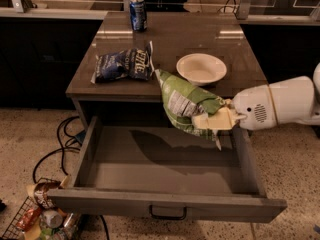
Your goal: Place green jalapeno chip bag into top drawer
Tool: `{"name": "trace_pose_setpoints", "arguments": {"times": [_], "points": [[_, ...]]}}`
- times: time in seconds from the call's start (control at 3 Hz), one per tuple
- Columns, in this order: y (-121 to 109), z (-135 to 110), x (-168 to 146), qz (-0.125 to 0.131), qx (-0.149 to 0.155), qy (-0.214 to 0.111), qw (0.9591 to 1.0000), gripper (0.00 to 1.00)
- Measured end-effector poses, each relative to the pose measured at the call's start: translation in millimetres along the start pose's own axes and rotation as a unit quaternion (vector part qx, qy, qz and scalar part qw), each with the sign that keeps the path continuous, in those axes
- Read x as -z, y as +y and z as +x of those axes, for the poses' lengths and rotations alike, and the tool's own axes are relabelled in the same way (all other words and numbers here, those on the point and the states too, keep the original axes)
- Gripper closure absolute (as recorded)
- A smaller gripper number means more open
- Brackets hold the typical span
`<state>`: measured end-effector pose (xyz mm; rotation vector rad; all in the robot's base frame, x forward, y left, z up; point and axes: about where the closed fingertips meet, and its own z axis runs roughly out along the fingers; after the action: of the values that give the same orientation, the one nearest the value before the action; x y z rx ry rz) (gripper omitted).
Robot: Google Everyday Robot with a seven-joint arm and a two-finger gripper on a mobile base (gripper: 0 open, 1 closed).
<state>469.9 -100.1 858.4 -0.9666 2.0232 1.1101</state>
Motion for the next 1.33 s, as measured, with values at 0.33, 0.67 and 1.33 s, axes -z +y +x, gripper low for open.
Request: {"name": "trace_pose_setpoints", "arguments": {"times": [0.33,0.67,1.33], "points": [[-11,43,-39,0.024,-0.025,0.022,0.9992,1.00],[-25,78,-73,0.030,-0.053,0.065,0.9960,1.00],[-28,108,-126,-0.010,-0.080,0.131,0.9881,1.00]]}}
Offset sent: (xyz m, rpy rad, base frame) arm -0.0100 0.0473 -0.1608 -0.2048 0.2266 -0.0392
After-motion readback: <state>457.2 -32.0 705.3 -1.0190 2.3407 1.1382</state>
